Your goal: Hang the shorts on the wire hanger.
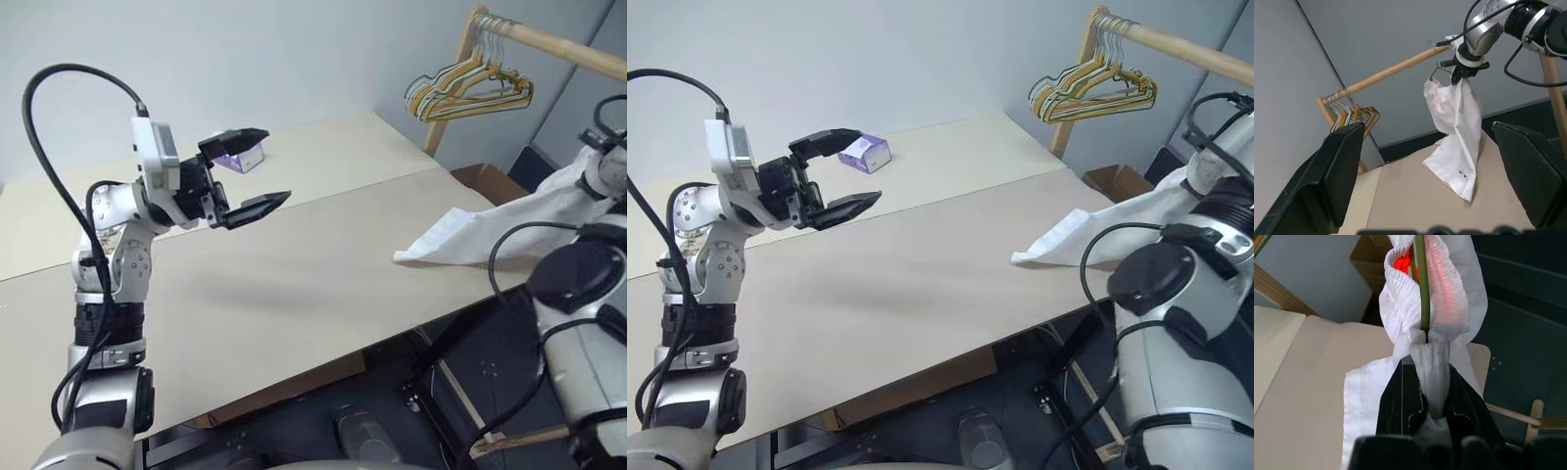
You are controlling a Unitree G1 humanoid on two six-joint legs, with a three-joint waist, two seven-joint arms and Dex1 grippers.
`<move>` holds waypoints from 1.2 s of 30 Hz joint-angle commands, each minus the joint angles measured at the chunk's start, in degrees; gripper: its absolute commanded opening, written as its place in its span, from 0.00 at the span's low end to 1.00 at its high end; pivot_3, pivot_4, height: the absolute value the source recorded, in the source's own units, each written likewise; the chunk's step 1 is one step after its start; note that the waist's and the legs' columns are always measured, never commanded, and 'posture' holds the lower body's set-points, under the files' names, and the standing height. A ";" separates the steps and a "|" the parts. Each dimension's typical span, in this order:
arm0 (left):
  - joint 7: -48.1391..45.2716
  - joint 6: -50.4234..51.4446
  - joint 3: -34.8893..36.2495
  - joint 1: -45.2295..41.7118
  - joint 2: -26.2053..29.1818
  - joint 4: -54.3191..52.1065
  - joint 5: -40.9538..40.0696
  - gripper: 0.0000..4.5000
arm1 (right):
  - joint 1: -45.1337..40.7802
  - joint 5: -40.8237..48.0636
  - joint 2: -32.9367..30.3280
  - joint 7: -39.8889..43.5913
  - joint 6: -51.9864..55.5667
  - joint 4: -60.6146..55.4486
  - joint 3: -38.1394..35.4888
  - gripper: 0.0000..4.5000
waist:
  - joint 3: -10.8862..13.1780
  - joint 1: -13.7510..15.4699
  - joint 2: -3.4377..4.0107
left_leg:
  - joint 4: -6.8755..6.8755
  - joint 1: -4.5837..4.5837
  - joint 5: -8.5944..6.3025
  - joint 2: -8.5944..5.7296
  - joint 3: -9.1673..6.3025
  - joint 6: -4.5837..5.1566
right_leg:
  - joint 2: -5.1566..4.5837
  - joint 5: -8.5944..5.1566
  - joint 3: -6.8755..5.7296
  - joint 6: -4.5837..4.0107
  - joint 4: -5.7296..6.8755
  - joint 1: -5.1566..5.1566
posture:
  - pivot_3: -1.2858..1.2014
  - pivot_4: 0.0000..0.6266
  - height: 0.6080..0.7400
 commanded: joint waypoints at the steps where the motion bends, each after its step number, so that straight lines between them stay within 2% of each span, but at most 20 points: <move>1: 0.84 0.05 0.82 0.04 0.92 -2.19 -1.06 1.00 | -3.24 2.36 -2.31 -1.17 -3.80 4.05 0.63 0.01 | 0.01 0.01 0.02 | -0.08 0.00 0.00 0.00 0.02 0.00 | 0.00 0.02 0.02 0.01 -0.08 0.02 | 0.43 0.00 1.00; 11: 0.71 0.17 0.88 1.01 1.05 -3.58 -2.64 1.00 | -2.00 4.25 -3.54 -2.63 -5.95 9.72 4.41 0.01 | 0.02 0.42 0.03 | -0.27 0.00 0.01 0.00 0.13 0.01 | 0.01 0.04 0.10 0.03 -0.24 0.04 | 0.44 0.00 1.00; 13: 0.68 -0.07 0.74 0.91 1.01 -3.37 -2.66 1.00 | -1.62 3.98 -3.30 -3.37 -5.90 9.71 5.34 0.18 | 0.02 0.41 0.03 | -0.27 -0.01 0.01 0.00 0.14 0.01 | 0.01 0.05 0.10 0.04 -0.24 0.05 | 0.44 0.00 1.00; 15: 0.61 -0.23 0.65 0.81 0.91 -3.21 -2.76 1.00 | -1.33 3.71 -3.26 -3.51 -6.09 9.63 6.50 0.29 | 0.02 0.42 0.03 | -0.27 -0.01 0.01 0.00 0.14 0.01 | 0.01 0.05 0.10 0.04 -0.23 0.05 | 0.44 0.00 1.00; 24: 0.92 -0.50 0.72 1.18 0.87 -3.50 -2.74 1.00 | -0.84 2.39 -2.84 -3.54 -6.96 5.80 13.41 0.99 | 0.03 0.58 0.04 | -0.27 0.00 0.01 0.00 0.14 0.01 | 0.01 0.05 0.10 0.04 -0.23 0.04 | 0.44 0.00 1.00; 30: 1.26 -0.47 0.99 1.88 1.21 -4.47 -2.78 1.00 | 1.27 -0.58 -1.22 -4.24 -7.94 -2.95 20.25 1.00 | 0.03 1.14 0.06 | -0.27 0.00 0.01 0.01 0.15 0.01 | 0.03 0.05 0.11 0.04 -0.21 0.03 | 0.44 0.00 1.00; 33: 1.45 -0.25 1.27 2.21 1.45 -5.03 -3.05 1.00 | 4.85 -6.76 -0.88 -4.22 -12.86 -10.81 29.83 1.00 | 0.06 1.73 0.10 | -0.28 0.01 0.02 0.01 0.20 0.01 | 0.03 0.05 0.17 0.04 -0.17 0.00 | 0.45 0.00 1.00; 36: 1.80 -0.45 1.40 2.49 1.54 -5.03 -2.89 1.00 | 8.03 -10.83 -1.41 -2.83 -18.27 -16.78 36.21 1.00 | 0.07 2.18 0.13 | -0.27 0.05 0.03 0.00 0.18 0.01 | 0.02 0.06 0.16 0.06 -0.16 -0.11 | 0.45 0.00 1.00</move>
